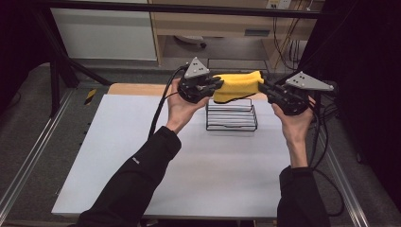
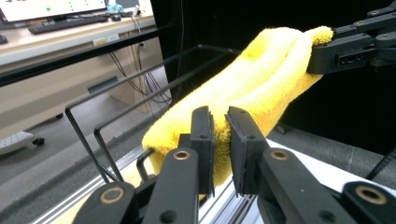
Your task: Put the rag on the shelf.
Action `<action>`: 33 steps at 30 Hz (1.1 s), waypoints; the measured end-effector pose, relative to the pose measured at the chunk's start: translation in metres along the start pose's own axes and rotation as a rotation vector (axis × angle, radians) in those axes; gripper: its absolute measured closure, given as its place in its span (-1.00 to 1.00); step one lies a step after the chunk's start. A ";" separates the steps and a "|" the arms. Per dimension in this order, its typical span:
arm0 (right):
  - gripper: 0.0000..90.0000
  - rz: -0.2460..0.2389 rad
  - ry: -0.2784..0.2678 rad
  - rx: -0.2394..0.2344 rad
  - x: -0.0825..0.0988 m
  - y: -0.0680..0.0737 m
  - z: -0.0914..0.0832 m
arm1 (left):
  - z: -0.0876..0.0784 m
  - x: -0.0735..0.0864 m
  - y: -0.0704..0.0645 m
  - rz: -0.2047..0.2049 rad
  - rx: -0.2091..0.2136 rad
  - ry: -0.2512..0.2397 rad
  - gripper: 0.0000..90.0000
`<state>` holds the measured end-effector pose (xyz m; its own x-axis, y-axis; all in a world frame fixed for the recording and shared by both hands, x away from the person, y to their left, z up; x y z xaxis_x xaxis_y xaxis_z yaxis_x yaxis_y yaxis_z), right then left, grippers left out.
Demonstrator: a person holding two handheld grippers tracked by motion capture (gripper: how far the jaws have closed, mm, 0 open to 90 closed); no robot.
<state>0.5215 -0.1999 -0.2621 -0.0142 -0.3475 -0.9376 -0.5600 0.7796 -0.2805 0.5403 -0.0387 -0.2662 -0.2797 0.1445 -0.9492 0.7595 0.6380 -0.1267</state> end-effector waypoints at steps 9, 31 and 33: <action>0.74 0.005 0.019 -0.030 0.020 0.004 0.002 | 0.003 0.015 -0.003 0.006 0.001 0.047 0.75; 0.71 0.034 0.025 -0.063 -0.002 0.013 0.000 | 0.015 0.040 -0.004 0.068 -0.033 0.068 0.82; 0.84 0.044 0.067 -0.055 0.011 0.014 0.008 | 0.014 0.042 -0.004 0.057 -0.027 0.074 0.78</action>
Point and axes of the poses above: each handheld gripper's, and its own axes: z roughly forward along the jaws, x roughly out of its underside, y roughly to its left, the point moved 10 cm from there along z, roughly forward along the jaws, and after that the axes turned 12 degrees about -z, right-handed, at the moved point
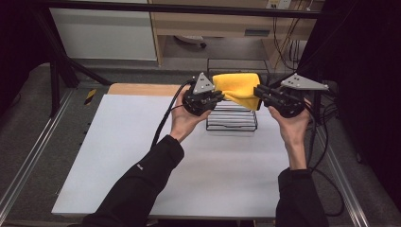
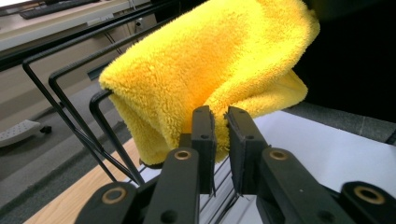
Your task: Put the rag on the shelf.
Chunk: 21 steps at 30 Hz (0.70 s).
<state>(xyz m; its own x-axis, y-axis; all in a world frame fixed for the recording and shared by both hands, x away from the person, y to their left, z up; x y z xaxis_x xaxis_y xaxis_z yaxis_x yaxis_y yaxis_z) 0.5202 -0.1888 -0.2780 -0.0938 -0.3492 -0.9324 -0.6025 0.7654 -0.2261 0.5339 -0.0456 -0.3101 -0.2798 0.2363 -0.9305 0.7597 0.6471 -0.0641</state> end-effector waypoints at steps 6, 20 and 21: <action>0.95 0.062 0.066 0.008 0.035 -0.003 0.017 | 0.002 0.015 0.004 -0.049 0.012 0.043 0.65; 0.59 0.082 0.018 -0.015 0.045 0.004 0.015 | -0.005 0.039 0.013 -0.136 0.022 0.083 0.04; 0.54 0.079 0.014 -0.022 0.043 0.006 0.011 | -0.007 0.042 0.014 -0.142 0.022 0.092 -0.02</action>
Point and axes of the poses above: each handheld gripper's, and its own axes: z roughly forward along the jaws, x roughly out of its underside, y roughly to its left, the point moved 10 cm from there along z, roughly forward along the jaws, and after that the axes turned 12 degrees about -z, right-handed, at the moved point
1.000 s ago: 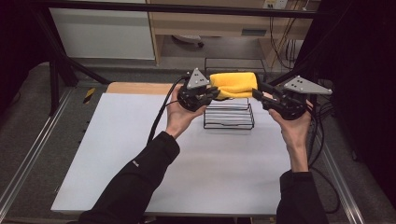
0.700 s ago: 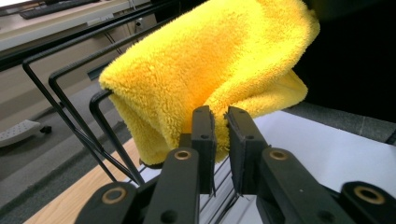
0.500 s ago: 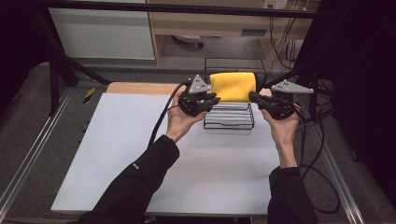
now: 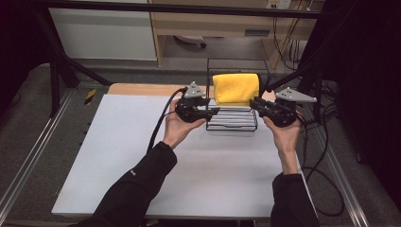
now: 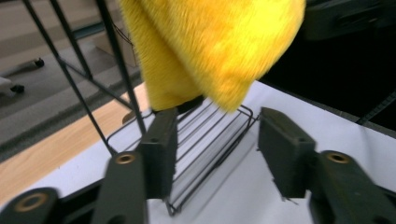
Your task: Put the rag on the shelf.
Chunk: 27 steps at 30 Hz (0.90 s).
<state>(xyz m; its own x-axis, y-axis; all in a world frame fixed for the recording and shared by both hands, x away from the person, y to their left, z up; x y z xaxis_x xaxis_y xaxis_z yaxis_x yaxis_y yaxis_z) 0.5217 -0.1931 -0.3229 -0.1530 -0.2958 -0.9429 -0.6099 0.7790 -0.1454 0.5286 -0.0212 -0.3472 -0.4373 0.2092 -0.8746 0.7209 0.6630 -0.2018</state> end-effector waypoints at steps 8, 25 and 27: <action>-0.01 -0.001 0.009 -0.050 -0.003 0.022 -0.016 | -0.027 0.024 0.017 -0.052 -0.018 0.040 -0.54; -0.85 0.027 0.114 -0.124 0.053 0.060 -0.007 | -0.097 0.113 0.067 -0.090 -0.119 0.105 -0.86; -0.87 0.023 0.128 -0.129 0.062 0.062 -0.008 | -0.105 0.123 0.072 -0.095 -0.134 0.108 -0.86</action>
Point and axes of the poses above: each handheld gripper's, and its own axes: z roughly forward along the jaws, x roughly out of its underside, y roughly to its left, the point moved 10 cm from there along z, roughly forward along the jaws, and after that the axes turned 12 degrees about -z, right-handed, at the moved point
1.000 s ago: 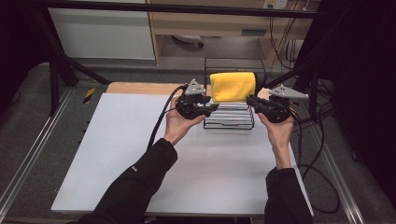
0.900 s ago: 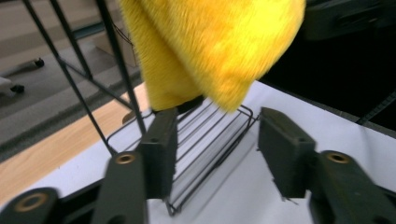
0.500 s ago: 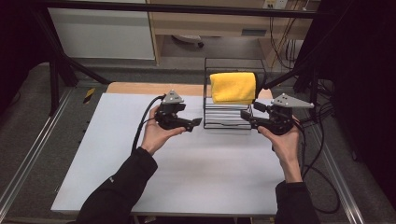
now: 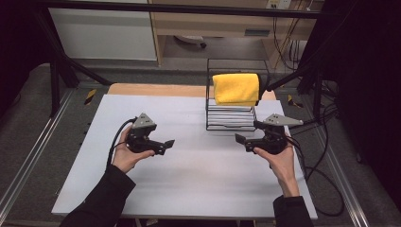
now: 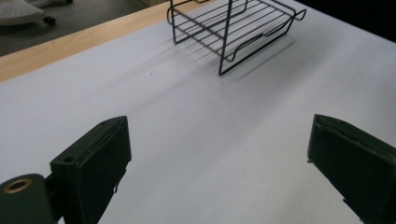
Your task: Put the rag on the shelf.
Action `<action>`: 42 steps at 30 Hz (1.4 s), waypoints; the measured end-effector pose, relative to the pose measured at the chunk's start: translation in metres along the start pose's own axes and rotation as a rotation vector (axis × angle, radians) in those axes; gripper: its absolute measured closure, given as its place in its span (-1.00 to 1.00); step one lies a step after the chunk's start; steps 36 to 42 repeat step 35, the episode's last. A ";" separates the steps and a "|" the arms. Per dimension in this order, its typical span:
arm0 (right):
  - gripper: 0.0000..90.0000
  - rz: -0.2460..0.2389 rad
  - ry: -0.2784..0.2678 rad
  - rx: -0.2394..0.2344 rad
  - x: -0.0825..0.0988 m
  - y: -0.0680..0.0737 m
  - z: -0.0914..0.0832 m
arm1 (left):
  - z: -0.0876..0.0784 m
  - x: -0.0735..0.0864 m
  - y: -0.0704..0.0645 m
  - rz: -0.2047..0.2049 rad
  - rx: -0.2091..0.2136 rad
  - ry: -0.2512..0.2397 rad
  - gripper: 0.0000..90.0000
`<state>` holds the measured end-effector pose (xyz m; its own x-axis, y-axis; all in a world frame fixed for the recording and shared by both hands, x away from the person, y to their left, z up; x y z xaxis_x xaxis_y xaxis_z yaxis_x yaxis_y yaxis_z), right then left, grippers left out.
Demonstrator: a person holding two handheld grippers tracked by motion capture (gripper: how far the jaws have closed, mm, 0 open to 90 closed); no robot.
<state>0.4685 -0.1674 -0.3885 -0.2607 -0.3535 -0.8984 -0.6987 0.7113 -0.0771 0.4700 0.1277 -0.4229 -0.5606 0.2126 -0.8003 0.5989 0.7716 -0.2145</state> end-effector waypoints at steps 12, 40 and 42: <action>-0.94 0.064 0.030 -0.061 0.054 0.013 0.005 | -0.030 0.066 0.042 -0.088 -0.024 -0.005 -0.84; -0.97 0.084 0.141 -0.082 0.129 0.019 0.001 | -0.042 0.115 0.059 -0.074 -0.034 0.024 -0.84; -0.97 0.084 0.141 -0.082 0.129 0.019 0.001 | -0.042 0.115 0.059 -0.074 -0.034 0.024 -0.84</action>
Point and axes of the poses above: each handheld gripper's, and its own axes: z roughly forward along the jaws, x roughly out of its underside, y roughly to its left, the point moved 10 cm from there along z, roughly forward along the jaws, and after that the axes turned 12 degrees about -z, right-handed, at the moved point
